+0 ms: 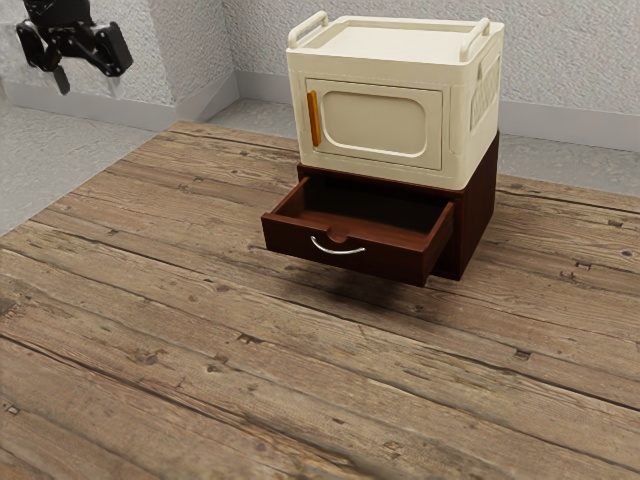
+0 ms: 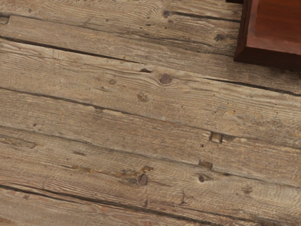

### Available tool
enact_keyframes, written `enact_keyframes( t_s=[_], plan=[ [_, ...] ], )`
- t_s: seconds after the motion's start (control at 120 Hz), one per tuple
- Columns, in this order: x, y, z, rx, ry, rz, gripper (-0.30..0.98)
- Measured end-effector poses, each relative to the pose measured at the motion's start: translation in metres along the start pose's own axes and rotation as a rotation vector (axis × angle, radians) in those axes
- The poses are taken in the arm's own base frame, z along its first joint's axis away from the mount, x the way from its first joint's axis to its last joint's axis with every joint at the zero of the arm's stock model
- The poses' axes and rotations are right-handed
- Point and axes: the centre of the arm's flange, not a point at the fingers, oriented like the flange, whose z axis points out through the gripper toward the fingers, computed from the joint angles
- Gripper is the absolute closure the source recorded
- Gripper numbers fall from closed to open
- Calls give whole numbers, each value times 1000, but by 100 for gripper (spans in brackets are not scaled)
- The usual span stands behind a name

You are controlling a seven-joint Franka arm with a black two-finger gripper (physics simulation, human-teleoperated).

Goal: Push the drawer handle with one arm to close the drawer

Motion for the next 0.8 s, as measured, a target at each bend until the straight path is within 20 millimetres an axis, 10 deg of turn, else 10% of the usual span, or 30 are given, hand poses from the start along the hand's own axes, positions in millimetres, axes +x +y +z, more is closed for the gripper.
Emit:
enact_keyframes(
  t_s=[0.15,0.442,0.8],
  plan=[
    [-9,107,11,-8,-31,195,0],
    [-26,130,78,12,-184,225,4],
    [-64,213,146,6,-269,255,63]
  ],
)
